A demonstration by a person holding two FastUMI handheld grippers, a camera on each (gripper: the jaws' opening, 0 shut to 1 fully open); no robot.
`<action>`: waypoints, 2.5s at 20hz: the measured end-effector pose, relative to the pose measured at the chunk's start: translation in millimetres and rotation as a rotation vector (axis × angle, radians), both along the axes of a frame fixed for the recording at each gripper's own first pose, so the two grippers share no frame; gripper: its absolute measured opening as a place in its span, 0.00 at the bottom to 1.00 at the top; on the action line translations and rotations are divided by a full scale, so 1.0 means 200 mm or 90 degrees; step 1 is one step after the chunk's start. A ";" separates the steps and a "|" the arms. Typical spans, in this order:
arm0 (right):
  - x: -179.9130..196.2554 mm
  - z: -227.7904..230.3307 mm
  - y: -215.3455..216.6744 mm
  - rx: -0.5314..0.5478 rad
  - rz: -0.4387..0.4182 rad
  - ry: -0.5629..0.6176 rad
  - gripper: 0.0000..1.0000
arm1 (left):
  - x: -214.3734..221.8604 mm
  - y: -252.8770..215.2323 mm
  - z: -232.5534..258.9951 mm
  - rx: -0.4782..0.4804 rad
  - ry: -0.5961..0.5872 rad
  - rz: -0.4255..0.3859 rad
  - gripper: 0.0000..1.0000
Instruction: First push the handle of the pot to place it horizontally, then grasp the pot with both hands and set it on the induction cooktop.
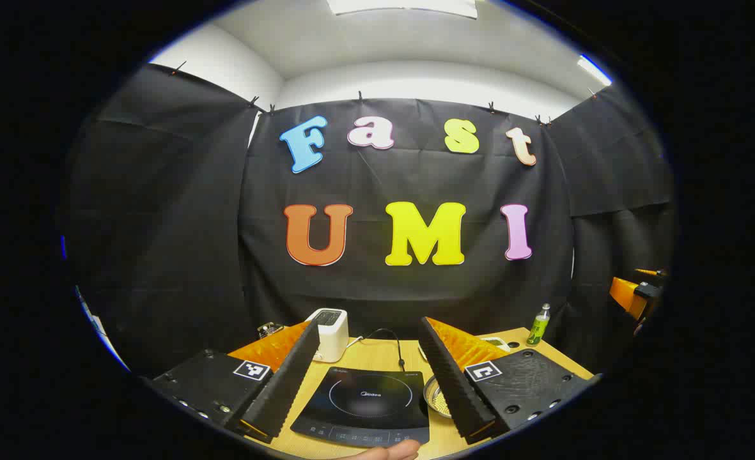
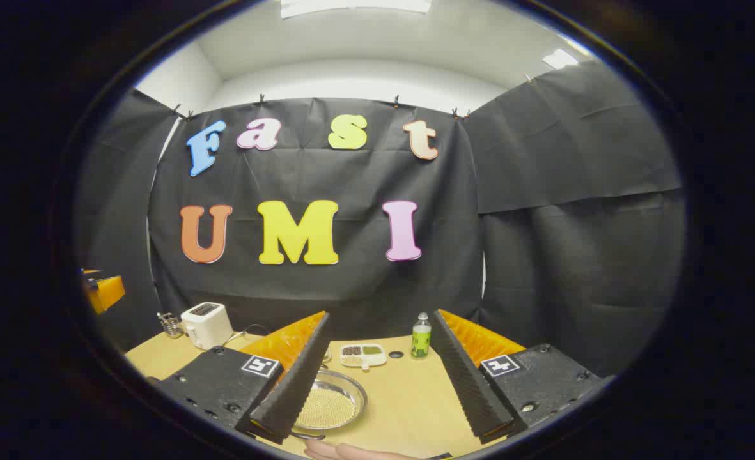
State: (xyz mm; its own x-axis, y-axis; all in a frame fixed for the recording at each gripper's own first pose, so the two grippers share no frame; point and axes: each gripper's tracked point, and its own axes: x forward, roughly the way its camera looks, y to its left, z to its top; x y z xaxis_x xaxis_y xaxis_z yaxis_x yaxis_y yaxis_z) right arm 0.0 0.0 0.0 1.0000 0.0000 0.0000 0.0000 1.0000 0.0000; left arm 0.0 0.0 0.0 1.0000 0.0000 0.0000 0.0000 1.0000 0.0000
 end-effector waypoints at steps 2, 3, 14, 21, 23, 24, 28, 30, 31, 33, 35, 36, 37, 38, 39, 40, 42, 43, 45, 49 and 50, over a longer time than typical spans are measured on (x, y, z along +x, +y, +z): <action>0.00 -0.01 -0.01 -0.002 -0.001 0.003 1.00 | -0.01 -0.02 -0.01 0.008 0.002 -0.005 0.94; 0.01 -0.01 -0.03 0.000 -0.003 0.003 0.97 | 0.00 -0.01 -0.01 0.012 0.001 -0.004 0.94; 0.08 -0.04 -0.03 0.005 -0.005 0.018 0.97 | -0.02 0.00 0.00 0.005 -0.007 -0.004 0.94; 0.19 -0.19 0.03 0.023 0.013 0.074 0.97 | -0.04 -0.01 0.00 0.012 -0.015 -0.009 0.94; 0.23 -0.24 0.07 0.028 0.026 0.093 0.96 | -0.06 0.00 0.00 0.010 -0.016 -0.008 0.94; 0.25 -0.28 0.09 0.029 0.034 0.104 0.97 | -0.07 0.00 -0.01 0.008 -0.018 -0.008 0.94; 0.29 -0.45 0.21 0.035 0.079 0.166 0.84 | -0.11 0.00 -0.02 0.002 -0.023 -0.007 0.94; 0.29 -0.55 0.29 0.041 0.105 0.206 0.62 | -0.13 0.00 -0.04 0.004 -0.024 -0.009 0.94; 0.28 -0.58 0.33 0.042 0.115 0.219 0.50 | -0.13 0.00 -0.04 0.006 -0.025 -0.010 0.94; 0.29 -0.62 0.38 0.025 0.125 0.221 0.47 | -0.14 0.01 -0.05 0.009 -0.024 -0.011 0.94; 0.28 -0.69 0.47 0.014 0.144 0.238 0.35 | -0.15 0.01 -0.06 0.010 -0.024 -0.010 0.94; 0.28 -0.73 0.50 0.016 0.151 0.256 0.28 | -0.15 0.03 -0.07 0.011 -0.024 -0.009 0.94; 0.27 -0.78 0.54 0.017 0.162 0.278 0.17 | -0.15 0.04 -0.07 0.011 -0.024 -0.007 0.94; 0.27 -0.83 0.59 0.017 0.170 0.302 0.18 | -0.15 0.05 -0.08 0.012 -0.023 -0.006 0.94; 0.26 -0.90 0.62 0.015 0.177 0.329 0.07 | -0.16 0.05 -0.08 0.012 -0.023 -0.004 0.94; 0.24 -0.95 0.67 0.014 0.190 0.355 0.05 | -0.16 0.06 -0.09 0.013 -0.023 -0.002 0.94; 0.22 -1.07 0.76 0.011 0.211 0.409 0.04 | -0.16 0.09 -0.11 0.013 -0.022 0.002 0.94; 0.20 -1.14 0.81 0.016 0.227 0.439 0.04 | -0.16 0.09 -0.12 0.014 -0.020 0.003 0.94; 0.13 -1.28 0.92 0.027 0.262 0.507 0.04 | -0.16 0.11 -0.15 0.015 -0.017 0.006 0.94; 0.00 -1.51 1.05 0.022 0.304 0.615 0.00 | -0.15 0.15 -0.20 0.013 -0.005 0.013 0.94; -0.02 -1.55 1.06 0.019 0.306 0.633 0.04 | -0.14 0.17 -0.20 0.014 -0.002 0.015 0.95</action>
